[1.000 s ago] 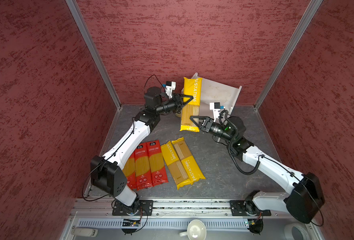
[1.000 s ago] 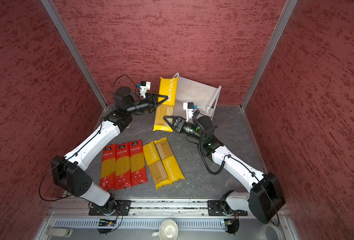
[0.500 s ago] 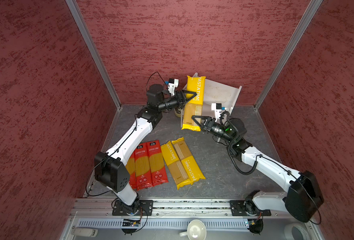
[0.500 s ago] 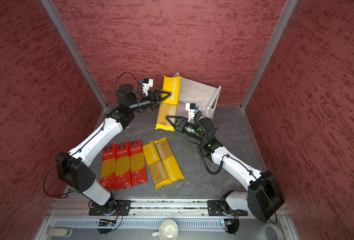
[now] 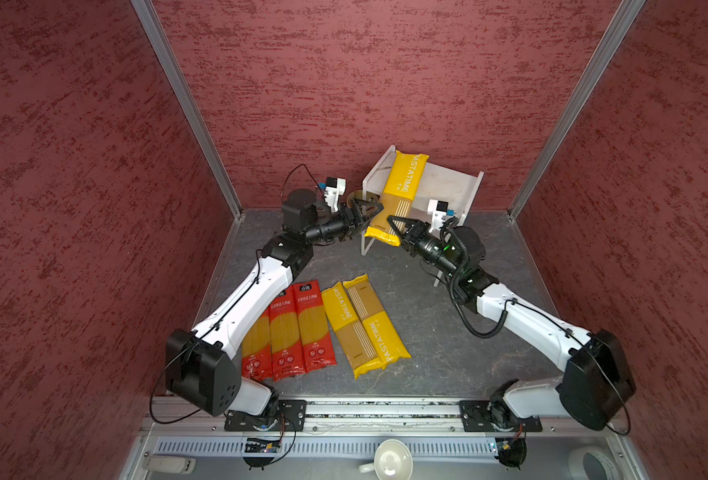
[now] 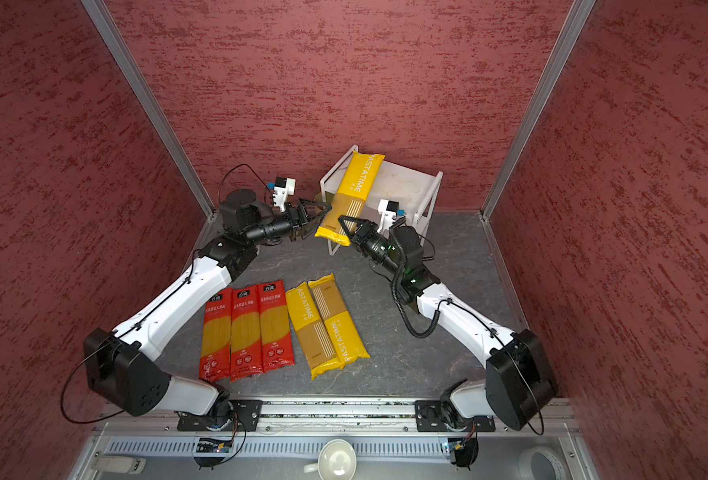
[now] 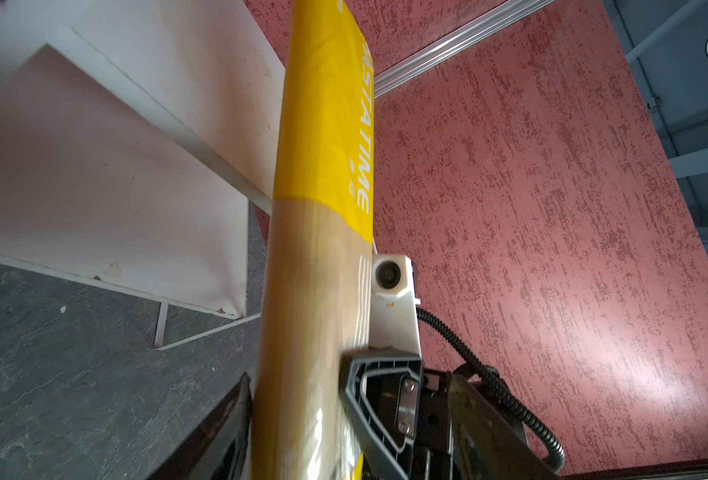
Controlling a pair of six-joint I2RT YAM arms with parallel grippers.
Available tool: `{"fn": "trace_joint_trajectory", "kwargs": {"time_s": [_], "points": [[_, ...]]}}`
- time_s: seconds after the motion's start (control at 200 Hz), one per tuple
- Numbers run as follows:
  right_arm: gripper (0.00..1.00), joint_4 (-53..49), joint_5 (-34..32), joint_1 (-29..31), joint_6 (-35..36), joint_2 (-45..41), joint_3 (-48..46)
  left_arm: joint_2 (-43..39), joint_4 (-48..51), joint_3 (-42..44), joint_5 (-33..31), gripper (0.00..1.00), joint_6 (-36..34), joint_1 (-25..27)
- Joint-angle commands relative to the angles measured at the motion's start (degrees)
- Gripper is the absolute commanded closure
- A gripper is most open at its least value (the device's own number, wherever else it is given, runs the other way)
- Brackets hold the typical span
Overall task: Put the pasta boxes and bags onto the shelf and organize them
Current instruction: 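Carry the upright pack with both grippers toward the white shelf's top tier, then lay the pack on the top tier with the left gripper while the right releases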
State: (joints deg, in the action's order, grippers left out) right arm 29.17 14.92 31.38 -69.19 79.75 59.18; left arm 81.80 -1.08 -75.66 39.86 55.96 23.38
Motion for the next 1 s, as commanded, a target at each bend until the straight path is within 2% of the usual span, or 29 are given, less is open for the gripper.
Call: {"fn": "trace_joint_trajectory", "kwargs": {"time_s": [0.0,0.195,0.391,0.521,0.626,0.832,0.992], "points": [[0.95,7.44,-3.99,-0.35,1.69,-0.91,5.82,-1.71,-0.55,1.99,-0.98,0.26,-1.28,0.74],[0.94,6.44,-5.01,-0.54,1.95,0.81,8.78,0.74,-2.53,0.73,-0.92,0.36,-0.41,1.72],[0.85,6.67,-5.07,-0.53,0.73,1.86,9.63,4.08,-6.79,-1.5,-1.16,0.63,2.36,1.85],[0.7,5.53,-4.64,-0.55,1.34,1.41,9.71,5.19,-7.35,-2.96,-2.0,0.8,3.11,1.6],[0.56,3.9,-4.46,-0.55,1.77,0.09,8.16,6.02,-6.75,-4.6,-2.02,0.9,3.33,0.51],[0.4,5.56,-2.38,-0.54,1.55,-4.23,-0.67,9.64,-5.24,-8.08,-1.41,0.95,4.04,-1.44],[0.36,6.81,1.41,0.47,1.93,-8.35,-7.68,13.66,-4.02,-13.43,0.84,0.95,5.62,-3.28]]}}
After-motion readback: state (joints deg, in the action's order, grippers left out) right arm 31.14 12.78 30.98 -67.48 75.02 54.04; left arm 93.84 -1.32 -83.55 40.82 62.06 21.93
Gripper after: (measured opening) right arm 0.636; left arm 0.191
